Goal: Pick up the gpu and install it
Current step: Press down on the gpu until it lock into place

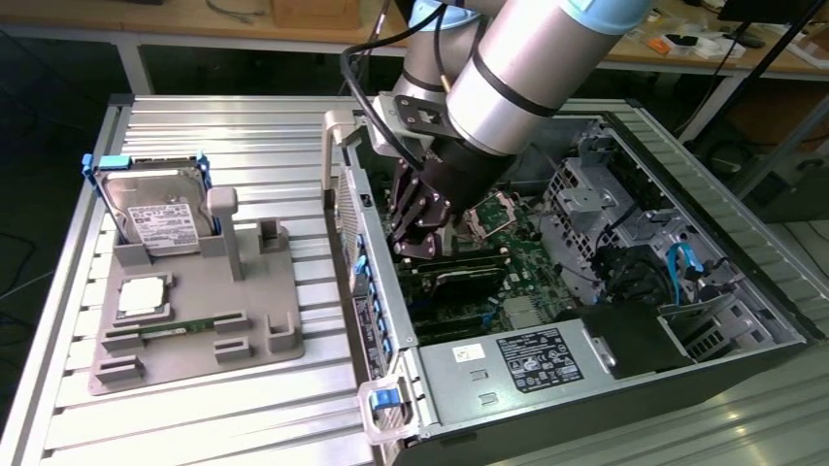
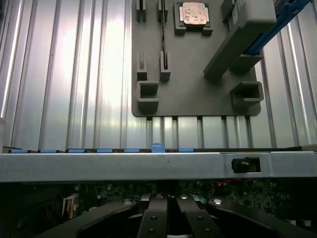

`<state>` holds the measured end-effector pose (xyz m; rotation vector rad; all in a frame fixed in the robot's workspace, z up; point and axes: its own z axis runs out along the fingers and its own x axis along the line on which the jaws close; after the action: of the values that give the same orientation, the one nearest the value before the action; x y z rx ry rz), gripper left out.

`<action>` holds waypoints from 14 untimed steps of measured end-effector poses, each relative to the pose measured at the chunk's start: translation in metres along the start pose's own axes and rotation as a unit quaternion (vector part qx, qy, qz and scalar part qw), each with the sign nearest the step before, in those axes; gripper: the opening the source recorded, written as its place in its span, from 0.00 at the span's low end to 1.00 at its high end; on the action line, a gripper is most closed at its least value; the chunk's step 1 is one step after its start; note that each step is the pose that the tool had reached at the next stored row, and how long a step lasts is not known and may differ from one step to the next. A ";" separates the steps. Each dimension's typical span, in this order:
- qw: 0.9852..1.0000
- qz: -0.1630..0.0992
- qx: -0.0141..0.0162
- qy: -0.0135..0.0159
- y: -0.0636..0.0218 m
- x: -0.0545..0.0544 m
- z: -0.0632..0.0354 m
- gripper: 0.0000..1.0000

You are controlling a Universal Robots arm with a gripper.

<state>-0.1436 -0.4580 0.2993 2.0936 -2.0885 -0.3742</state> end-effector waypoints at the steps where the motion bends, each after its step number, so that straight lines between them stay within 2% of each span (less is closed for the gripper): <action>1: 1.000 0.000 0.000 0.000 -0.0002 0.000 0.0011 0.11; 14: 1.000 0.000 0.000 -0.001 -0.0006 0.000 0.0027 0.11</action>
<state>-0.1438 -0.4580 0.2966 2.0946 -2.0889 -0.3761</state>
